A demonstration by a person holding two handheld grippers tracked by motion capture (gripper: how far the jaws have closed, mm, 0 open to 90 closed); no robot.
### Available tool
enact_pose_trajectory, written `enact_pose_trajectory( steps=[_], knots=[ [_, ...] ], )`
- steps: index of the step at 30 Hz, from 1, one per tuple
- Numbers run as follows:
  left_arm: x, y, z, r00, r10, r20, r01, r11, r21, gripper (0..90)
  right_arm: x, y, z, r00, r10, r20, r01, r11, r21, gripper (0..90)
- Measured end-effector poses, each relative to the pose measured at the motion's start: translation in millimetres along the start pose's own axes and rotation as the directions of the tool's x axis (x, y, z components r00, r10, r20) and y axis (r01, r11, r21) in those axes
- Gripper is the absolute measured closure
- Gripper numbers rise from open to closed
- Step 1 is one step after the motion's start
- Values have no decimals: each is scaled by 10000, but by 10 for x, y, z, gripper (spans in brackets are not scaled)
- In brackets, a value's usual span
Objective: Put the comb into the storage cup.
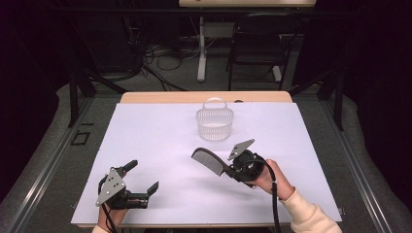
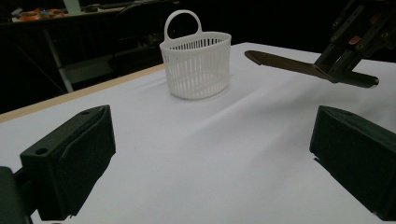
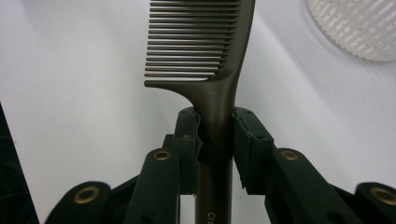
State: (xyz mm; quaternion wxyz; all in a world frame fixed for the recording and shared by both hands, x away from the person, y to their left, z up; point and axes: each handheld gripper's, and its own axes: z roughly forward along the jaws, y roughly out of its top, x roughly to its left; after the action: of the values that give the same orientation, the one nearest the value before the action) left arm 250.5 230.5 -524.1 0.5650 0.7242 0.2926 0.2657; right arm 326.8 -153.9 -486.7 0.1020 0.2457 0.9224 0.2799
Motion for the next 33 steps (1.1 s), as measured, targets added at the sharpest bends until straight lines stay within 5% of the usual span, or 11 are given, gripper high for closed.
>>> enact_pose_trajectory(
  steps=[11,33],
  knots=[
    [-9,16,-5,10000,50,11,-50,9999,-105,1,5,-23,-91,9999,30,121,-21,9973,-731,727],
    [12,15,18,9999,-97,101,98,9998,-143,2,-67,-114,-164,9994,303,160,-284,9936,-1089,726]
  ],
)
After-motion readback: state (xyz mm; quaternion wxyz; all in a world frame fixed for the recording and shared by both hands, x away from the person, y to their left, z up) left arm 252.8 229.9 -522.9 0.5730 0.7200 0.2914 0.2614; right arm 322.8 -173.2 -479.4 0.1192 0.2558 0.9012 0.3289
